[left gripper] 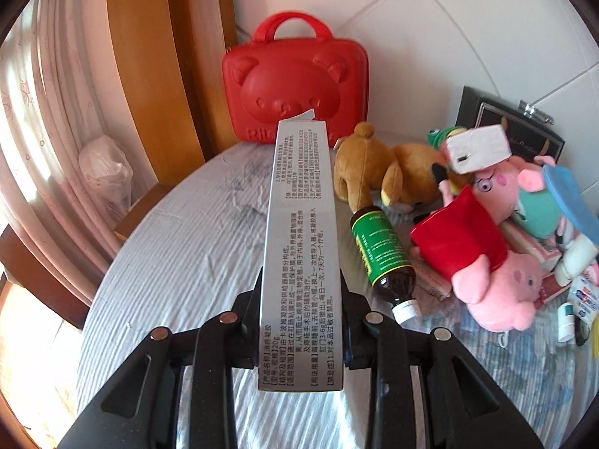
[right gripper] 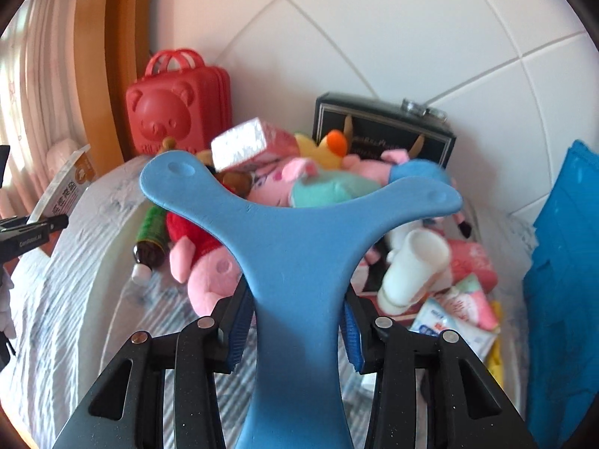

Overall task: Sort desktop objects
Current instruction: 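Carry the blue toy and white box over the blue crate with both tools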

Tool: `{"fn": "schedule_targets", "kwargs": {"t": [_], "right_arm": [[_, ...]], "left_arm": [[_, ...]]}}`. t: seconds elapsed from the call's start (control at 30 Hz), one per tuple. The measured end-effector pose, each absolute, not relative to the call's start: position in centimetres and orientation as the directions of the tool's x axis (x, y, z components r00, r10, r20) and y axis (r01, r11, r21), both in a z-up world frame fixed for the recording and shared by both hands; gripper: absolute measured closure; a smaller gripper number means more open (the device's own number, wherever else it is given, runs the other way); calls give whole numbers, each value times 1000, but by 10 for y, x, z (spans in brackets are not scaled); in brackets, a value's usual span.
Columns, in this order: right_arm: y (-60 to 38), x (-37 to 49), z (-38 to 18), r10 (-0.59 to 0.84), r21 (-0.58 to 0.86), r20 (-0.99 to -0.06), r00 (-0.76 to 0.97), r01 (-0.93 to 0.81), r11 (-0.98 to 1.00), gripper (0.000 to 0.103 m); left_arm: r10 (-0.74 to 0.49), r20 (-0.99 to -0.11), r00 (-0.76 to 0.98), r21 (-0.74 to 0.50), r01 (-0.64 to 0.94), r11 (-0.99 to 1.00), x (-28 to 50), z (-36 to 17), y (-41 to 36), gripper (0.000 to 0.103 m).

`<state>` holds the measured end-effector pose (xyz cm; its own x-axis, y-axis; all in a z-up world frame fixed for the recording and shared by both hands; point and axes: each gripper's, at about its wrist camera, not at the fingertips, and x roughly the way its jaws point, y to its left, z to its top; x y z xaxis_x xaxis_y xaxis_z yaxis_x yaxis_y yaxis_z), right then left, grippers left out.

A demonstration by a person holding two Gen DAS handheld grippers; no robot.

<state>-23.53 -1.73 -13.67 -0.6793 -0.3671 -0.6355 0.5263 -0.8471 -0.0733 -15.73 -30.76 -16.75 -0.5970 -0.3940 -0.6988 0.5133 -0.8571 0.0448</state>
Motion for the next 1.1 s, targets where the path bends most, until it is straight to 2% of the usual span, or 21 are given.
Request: {"fn": "schedule_targets", "kwargs": {"t": [0.17,0.3,0.53,0.8,1.1], "right_arm": [[-1,-205,-93,-356,-107,-551,-755,487,-867,62],[26,-171,-51,-320,-140,-444,-837,418,-898,62],[94,-121,11,-192,-176,-295,-936,251,-952,62],[204,-86,50,16,-195,-173,-985,18,-981,62],[340,-75,72,172,-225,-106,-979,-145,-963,62]], "left_arm": [[-413,-637,-651,57,495,-867,-128,-132,-289,74],[-421,-589,-690,65,478,-876,-103,-108,-271,74],[-378,-529,-760,61,410,-910,-73,-74,-217,74],[-235,-455,-859,43,242,-969,-79,-38,-103,74],[12,-349,-937,-23,-5,-1000,-117,18,92,74]]}}
